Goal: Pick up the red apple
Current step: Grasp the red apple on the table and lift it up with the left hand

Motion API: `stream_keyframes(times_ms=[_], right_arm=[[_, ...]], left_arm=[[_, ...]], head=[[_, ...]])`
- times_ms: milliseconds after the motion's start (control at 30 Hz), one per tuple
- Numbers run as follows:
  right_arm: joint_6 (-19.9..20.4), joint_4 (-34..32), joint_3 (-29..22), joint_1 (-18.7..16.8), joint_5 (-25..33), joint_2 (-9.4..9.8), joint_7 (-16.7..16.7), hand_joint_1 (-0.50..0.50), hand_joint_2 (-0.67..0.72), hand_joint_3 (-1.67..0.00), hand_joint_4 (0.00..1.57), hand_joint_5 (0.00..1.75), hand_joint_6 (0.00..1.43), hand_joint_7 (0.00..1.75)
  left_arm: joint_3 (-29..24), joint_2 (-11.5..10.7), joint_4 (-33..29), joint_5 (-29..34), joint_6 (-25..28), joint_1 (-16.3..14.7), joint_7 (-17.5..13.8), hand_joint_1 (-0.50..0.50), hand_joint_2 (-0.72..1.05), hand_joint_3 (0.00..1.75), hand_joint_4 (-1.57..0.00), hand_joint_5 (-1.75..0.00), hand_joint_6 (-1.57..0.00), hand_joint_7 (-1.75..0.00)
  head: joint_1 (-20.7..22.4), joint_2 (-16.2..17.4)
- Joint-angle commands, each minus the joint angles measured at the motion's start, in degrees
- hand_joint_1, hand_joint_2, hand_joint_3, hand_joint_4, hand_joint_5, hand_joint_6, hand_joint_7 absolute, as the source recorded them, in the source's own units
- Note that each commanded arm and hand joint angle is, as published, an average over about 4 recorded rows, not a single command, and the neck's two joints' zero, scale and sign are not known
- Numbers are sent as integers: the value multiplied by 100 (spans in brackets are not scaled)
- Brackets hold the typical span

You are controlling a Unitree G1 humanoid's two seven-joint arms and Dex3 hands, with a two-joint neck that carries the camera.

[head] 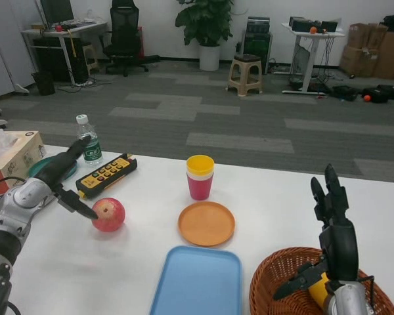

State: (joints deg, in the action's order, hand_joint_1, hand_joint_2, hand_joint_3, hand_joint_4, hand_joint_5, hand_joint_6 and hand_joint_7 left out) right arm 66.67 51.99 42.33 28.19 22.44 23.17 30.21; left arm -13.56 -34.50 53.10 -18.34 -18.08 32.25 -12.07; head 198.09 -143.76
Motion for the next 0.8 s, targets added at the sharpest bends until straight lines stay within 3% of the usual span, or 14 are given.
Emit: stream_keyframes(times_ms=[33,133,333,533,800], right_arm=[[-5,-64,43,17,50,61,-6,-4,47,-8,0,0,0,7],[-5,-92,65,6,50,65,-6,-4,47,-8,0,0,0,7],[-5,-119,56,-29,58,47,-6,-4,47,-8,0,0,0,7],[-5,-97,61,-42,67,12,-6,-4,47,-8,0,0,0,7],[-5,-57,107,-35,69,-8,-6,-4,47,-8,0,0,0,7]], left_arm=[[957,-288,888,-95,94,673,-34,-48,-2,9,0,0,0,0],[1743,-365,1558,-104,103,1152,-10,-48,-2,9,0,0,0,0],[3861,-338,2718,-99,336,2141,254,-48,-15,9,0,0,0,-2],[4784,-158,3140,-99,459,2461,583,-48,-19,9,0,0,0,-3],[5281,-15,3424,-161,536,2532,834,-48,-28,9,0,0,0,-7]], head=[[82,-20],[154,-41],[275,-36],[373,-30],[515,-7]])
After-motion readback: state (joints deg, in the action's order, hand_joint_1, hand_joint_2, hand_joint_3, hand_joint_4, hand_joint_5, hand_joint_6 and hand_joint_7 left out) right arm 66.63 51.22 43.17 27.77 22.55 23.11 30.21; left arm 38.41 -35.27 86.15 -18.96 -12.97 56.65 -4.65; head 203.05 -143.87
